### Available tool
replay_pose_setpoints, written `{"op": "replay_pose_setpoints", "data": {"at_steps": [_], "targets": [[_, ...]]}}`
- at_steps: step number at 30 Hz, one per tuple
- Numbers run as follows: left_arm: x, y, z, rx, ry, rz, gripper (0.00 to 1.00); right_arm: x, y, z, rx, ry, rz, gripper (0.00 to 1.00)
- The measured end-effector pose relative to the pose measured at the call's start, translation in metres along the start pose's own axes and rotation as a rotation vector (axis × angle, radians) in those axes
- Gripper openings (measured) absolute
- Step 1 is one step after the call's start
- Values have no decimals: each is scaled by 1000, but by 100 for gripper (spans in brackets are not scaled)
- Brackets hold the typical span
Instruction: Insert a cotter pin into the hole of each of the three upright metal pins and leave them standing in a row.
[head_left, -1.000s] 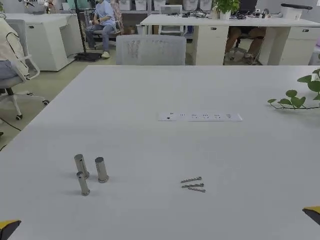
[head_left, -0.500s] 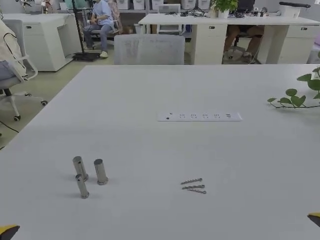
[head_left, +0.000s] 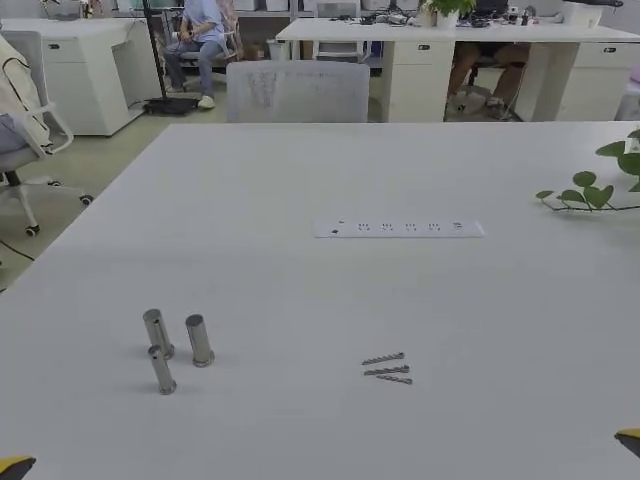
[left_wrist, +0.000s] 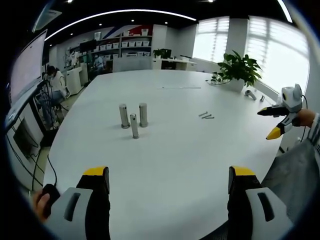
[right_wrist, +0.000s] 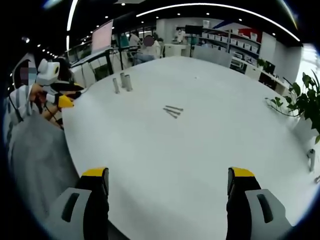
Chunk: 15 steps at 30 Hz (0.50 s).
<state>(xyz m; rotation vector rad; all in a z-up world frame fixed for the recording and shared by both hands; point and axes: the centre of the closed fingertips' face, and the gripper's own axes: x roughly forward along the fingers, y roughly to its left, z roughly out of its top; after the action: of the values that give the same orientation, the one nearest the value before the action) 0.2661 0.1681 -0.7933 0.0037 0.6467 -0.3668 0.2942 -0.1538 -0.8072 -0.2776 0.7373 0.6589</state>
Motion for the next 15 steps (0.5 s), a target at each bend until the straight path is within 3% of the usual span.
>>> {"op": "replay_pose_setpoints", "data": {"at_steps": [15], "targets": [[2,1,-2,-9,2,-12,100,0,1,1,4,5,-3,100]]}}
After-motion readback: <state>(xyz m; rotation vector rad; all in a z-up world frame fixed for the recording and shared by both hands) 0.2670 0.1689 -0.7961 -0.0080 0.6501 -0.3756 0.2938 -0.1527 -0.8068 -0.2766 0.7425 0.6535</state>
